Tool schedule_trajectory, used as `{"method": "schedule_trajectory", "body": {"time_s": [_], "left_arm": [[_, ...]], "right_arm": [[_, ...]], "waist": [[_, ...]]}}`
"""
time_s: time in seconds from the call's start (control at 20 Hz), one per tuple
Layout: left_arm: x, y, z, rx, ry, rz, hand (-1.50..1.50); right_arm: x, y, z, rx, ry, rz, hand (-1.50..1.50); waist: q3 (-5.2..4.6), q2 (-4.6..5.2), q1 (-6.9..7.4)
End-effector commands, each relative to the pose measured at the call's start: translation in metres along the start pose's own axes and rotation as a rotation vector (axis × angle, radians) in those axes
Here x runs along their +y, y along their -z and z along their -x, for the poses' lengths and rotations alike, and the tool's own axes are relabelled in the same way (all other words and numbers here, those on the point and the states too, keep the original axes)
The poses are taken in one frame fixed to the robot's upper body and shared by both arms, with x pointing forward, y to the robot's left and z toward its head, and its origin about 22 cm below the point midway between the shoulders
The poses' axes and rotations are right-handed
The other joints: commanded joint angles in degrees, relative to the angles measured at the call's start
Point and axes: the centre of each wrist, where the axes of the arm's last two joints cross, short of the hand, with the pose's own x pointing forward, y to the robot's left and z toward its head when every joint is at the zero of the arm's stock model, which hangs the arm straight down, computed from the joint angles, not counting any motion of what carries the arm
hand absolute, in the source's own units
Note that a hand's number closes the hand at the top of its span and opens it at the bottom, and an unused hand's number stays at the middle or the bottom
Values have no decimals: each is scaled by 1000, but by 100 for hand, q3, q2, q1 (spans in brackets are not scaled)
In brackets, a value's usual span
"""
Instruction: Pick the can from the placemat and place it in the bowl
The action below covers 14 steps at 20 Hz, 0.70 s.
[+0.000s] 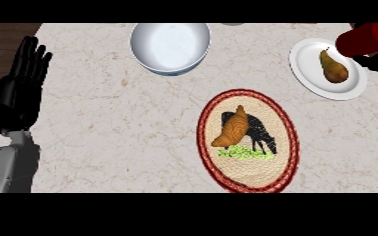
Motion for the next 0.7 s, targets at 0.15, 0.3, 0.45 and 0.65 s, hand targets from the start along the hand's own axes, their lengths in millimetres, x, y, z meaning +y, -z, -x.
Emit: {"method": "schedule_trajectory", "body": {"time_s": [0.15,0.3,0.45,0.65], "left_arm": [[14,0,2,9,-1,-25,0],[2,-1,-14,8,10,4,0],[9,-6,11,4,5,-15,0],[18,-6,14,20,17,-8,0]], "right_arm": [[-45,17,-55,-203,204,73,150],[-55,35,-83,-242,336,71,150],[-80,34,-119,-283,352,33,150],[-64,48,-178,-279,395,-27,150]], "waist": [[-8,-42,-107],[-2,-37,-1],[-10,-31,-83],[-10,-29,-60]]}}
